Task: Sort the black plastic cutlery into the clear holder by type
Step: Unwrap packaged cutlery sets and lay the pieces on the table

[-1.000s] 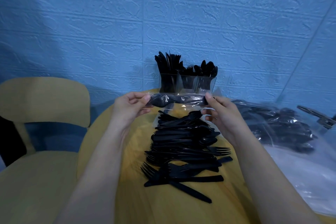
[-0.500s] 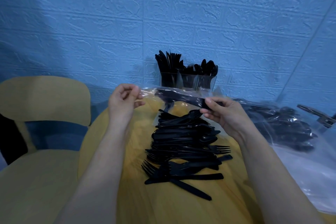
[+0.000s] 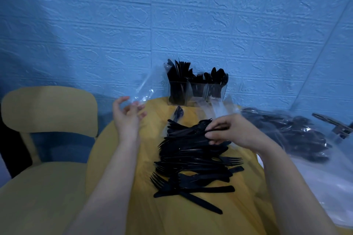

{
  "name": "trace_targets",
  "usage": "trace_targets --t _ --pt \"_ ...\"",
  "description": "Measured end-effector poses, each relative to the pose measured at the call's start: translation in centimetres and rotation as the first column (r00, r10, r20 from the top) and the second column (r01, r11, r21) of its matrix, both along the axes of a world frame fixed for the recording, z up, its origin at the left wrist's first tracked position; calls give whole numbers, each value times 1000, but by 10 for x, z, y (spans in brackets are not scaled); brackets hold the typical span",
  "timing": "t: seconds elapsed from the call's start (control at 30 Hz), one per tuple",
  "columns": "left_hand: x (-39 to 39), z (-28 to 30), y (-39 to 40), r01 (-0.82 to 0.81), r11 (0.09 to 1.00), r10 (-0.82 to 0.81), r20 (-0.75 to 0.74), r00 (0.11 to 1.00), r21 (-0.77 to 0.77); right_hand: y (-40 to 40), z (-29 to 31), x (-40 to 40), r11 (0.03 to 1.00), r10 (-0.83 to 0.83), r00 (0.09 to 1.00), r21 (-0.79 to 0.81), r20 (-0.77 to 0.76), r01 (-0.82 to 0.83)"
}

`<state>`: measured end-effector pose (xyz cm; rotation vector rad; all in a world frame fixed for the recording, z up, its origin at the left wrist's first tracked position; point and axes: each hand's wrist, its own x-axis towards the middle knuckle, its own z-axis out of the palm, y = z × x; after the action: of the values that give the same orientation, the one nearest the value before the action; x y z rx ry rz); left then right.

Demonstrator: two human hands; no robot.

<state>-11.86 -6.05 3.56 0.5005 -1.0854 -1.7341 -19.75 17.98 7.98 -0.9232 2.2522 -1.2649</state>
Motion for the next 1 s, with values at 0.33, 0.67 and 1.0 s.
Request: trace_targets --t 0.33,0.67,1.0 --pt "-7 -7 24 376 868 -199 468 861 -323 -8 -4 1 968 -144 921 140 -362 206" --pt "-22 -7 34 680 601 -460 514 724 -419 -71 -4 -22 906 -362 932 -235 -3 351" --pt "-27 -30 4 574 745 0 861 509 -340 -2 -3 -65 854 -414 860 200 -299 480"
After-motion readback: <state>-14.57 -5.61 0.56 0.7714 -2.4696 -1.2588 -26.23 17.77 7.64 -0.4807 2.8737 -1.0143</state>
